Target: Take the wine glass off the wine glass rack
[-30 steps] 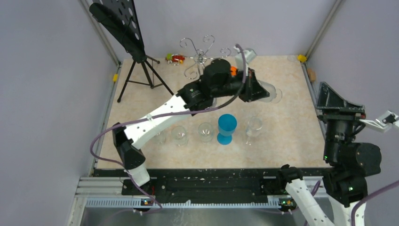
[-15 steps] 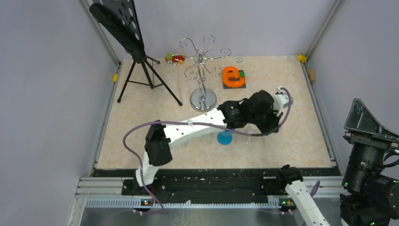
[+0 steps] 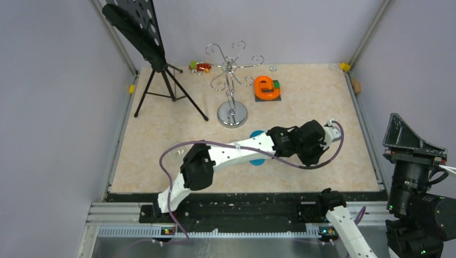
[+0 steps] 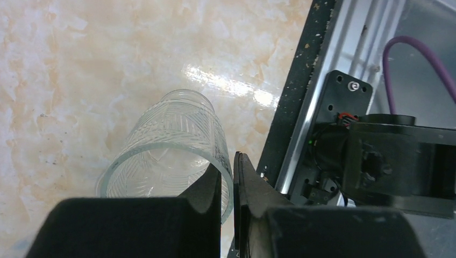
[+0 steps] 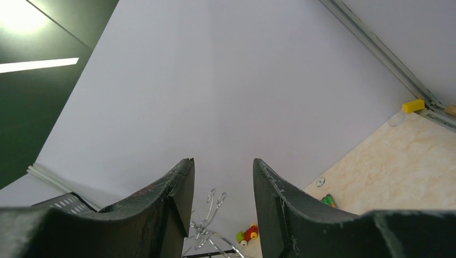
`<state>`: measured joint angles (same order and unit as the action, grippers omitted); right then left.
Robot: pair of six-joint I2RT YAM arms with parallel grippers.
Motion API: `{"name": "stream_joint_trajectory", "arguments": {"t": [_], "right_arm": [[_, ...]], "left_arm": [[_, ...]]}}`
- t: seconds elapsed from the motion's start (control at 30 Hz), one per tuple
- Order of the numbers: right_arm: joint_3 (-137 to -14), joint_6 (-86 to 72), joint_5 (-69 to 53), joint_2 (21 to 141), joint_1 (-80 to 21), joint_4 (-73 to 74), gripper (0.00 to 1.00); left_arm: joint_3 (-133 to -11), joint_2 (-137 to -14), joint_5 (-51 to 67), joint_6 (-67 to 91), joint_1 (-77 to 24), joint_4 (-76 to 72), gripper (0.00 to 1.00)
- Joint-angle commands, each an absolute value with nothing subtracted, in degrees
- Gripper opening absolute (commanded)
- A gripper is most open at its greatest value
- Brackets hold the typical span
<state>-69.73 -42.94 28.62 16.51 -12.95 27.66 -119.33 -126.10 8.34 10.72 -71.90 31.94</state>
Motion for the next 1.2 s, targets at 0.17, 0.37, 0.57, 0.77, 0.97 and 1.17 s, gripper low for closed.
{"name": "stream_joint_trajectory", "arguments": {"t": [0.17,0.37,0.57,0.77,0.97,1.17], "right_arm": [[-68.1,-43.9,26.9,17.0,-12.8,27.6,0.45],[-67.2,-43.9,26.6,17.2,-12.8,27.3,0.45],[-66.2,-44.5,26.2,17.4,-12.8,27.2,0.45],[-65.8,-45.0,25.5,17.9,-12.8,27.1,0.44],[-65.7,-45.1,24.9,18.3,-12.8,27.1,0.44],[-66.0,-44.7,24.7,18.7,-12.8,26.7,0.44]], "left_arm": [[-127.7,-131.9,7.3,6.3,-71.9,33.2,0.00],[-128.3,-133.7,6.2,5.0,-72.0,34.0,0.00],[-131.8,-137.0,4.9,4.4,-72.0,36.1,0.13],[-133.6,-137.0,3.4,4.2,-72.1,36.0,0.40],[-133.9,-134.5,3.3,4.4,-72.1,34.1,0.56],[-132.1,-129.3,4.8,4.3,-72.1,33.6,0.67]]}}
